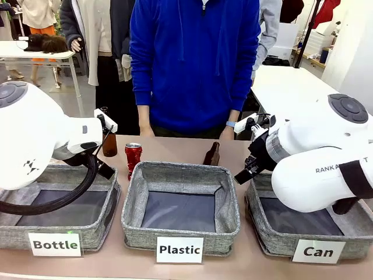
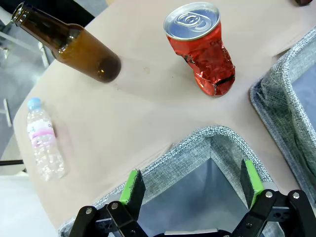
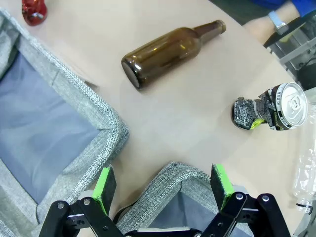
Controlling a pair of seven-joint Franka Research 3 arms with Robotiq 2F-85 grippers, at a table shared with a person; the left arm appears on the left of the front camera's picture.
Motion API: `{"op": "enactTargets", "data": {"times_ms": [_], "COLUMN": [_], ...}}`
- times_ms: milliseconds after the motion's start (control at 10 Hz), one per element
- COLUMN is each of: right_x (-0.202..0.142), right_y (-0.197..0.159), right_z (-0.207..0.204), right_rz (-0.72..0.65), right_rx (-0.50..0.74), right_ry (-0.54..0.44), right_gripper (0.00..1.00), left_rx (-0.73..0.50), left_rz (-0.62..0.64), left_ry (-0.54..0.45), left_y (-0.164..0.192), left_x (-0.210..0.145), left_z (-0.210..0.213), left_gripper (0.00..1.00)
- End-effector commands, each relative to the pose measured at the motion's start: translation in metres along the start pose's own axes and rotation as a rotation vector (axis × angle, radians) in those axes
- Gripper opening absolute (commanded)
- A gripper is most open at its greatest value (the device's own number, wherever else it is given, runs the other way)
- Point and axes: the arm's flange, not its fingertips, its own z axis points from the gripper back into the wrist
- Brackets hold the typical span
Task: Sort the can waste into the basket.
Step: Pick up the can waste from the table and place it in the right Fabric basket.
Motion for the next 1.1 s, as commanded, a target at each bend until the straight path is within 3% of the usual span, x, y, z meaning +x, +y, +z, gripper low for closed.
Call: {"op": "enactTargets", "data": {"times_ms": [0,1000], "right_x": [0.0,0.0], "right_y": [-0.0002,-0.0002], "right_z": [0.0001,0.0001], "right_rz": [-0.002,-0.002], "right_rx": [0.0,0.0], "right_ry": [-0.001,-0.001], "right_gripper": [1.0,1.0], "left_rx": [0.001,0.001], "left_rz": [0.0,0.0], "left_ry": [0.0,0.0], "left_y": [0.0003,0.0003], "left_x": [-0.0005,-0.0005], "left_z": [0.0001,0.0001], "left_gripper": [1.0,1.0]}}
